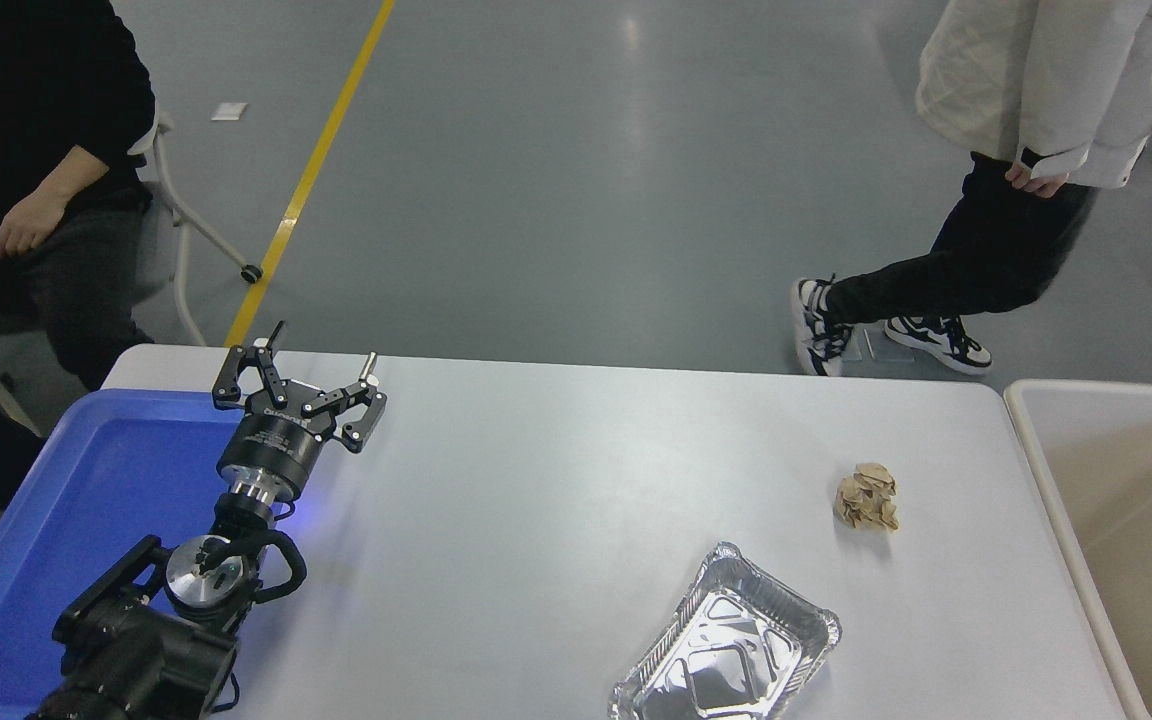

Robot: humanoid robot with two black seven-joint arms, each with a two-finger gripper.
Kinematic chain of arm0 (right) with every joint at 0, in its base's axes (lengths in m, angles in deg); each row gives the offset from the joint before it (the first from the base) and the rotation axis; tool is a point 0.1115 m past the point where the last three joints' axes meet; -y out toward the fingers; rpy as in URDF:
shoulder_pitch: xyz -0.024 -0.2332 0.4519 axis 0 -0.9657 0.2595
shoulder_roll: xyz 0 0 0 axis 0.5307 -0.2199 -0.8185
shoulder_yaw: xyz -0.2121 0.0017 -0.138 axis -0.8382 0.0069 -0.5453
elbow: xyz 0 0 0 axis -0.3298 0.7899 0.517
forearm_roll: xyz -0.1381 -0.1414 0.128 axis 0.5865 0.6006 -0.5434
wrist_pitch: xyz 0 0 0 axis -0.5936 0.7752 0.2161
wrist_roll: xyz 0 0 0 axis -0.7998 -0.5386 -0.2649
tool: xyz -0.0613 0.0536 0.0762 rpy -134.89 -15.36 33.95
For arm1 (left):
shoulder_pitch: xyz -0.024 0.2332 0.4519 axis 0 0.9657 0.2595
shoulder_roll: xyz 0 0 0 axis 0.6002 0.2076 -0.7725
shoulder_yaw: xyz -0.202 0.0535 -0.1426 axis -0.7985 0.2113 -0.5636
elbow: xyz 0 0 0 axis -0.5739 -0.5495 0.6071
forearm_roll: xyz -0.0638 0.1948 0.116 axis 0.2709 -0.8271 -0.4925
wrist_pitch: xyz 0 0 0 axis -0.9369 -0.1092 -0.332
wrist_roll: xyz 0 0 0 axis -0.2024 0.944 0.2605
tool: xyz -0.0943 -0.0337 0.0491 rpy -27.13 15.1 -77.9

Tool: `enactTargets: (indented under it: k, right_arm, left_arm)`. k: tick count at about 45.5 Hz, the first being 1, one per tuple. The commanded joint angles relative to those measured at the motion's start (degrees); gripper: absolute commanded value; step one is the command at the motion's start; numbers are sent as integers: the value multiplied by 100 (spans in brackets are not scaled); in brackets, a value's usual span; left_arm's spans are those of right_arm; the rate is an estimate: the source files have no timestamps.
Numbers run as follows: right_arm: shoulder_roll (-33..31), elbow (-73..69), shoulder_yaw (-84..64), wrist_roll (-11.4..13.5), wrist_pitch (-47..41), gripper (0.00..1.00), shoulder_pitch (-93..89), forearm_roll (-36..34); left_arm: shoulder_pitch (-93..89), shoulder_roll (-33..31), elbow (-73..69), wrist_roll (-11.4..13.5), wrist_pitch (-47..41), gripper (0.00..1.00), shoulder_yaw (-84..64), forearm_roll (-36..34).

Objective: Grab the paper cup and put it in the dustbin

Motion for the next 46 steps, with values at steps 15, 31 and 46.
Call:
enactTargets:
  k: [15,31,46]
  right_arm:
    - [2159,3727,2308,23,142,0,-3124,-2148]
    - [2809,3736,3056,-231,142,0,-4558,-2404]
    - [3020,3736,3320,-293,151,0,-4909,-2412]
  left_arm:
    - [0,0,0,0,1,99,-1,0]
    - [0,0,0,0,1,99,-1,1]
    - [0,0,0,0,0,99,8,1]
